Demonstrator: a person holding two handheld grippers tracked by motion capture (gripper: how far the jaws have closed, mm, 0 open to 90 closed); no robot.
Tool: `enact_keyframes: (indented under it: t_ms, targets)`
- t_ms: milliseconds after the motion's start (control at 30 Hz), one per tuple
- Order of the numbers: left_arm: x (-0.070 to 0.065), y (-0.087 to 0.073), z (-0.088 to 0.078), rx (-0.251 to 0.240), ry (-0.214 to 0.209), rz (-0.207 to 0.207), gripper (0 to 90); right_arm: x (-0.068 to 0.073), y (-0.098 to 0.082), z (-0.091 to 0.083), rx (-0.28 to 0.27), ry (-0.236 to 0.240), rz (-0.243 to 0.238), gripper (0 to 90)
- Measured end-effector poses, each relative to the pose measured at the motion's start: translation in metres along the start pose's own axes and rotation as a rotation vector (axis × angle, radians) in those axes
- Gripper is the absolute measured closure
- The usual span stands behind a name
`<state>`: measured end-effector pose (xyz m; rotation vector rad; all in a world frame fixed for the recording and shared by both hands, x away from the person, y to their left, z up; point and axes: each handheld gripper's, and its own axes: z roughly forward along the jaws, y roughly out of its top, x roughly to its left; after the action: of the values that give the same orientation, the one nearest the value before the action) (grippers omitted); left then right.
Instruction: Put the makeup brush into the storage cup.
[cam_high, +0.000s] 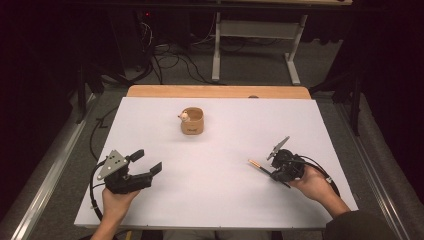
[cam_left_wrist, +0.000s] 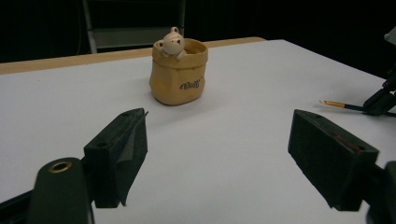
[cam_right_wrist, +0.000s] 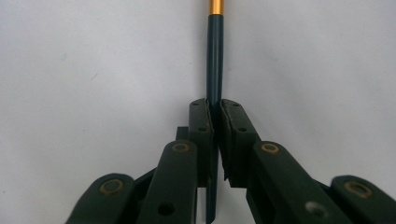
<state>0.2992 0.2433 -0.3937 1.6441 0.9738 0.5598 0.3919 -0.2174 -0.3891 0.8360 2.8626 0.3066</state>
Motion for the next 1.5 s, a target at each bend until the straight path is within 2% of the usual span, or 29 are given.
enact_keyframes:
  t_ms: [100,133,333,533,633,1100,1367,1500]
  targets:
    - [-0.002,-0.001,0.000,0.008,0.009,0.025,20.2,0.002,-0.004,-0.005,-0.047,0.009,0.001,85.9]
    - [-0.002,-0.001,0.000,0.010,0.007,0.023,20.2,0.004,-0.004,-0.006,-0.062,0.018,0.023,85.9]
    - [-0.003,0.000,0.000,0.011,0.001,0.031,20.1,0.007,-0.007,-0.015,-0.128,0.019,0.052,85.9]
    - [-0.001,-0.001,0.001,0.019,0.001,0.020,20.1,0.010,-0.012,-0.025,-0.218,0.049,0.073,85.9]
    - [-0.002,-0.001,0.001,0.015,-0.004,0.025,20.1,0.012,-0.013,-0.026,-0.242,0.055,0.089,85.9]
    - [-0.002,0.000,0.003,0.011,-0.029,0.024,20.1,0.027,-0.017,-0.024,-0.436,0.101,0.159,85.9]
    - [-0.003,0.001,0.006,0.023,-0.038,0.021,20.3,0.039,-0.018,-0.023,-0.532,0.129,0.159,85.8]
    - [-0.004,0.001,0.008,0.030,-0.044,0.027,20.3,0.041,-0.019,-0.022,-0.551,0.130,0.165,85.8]
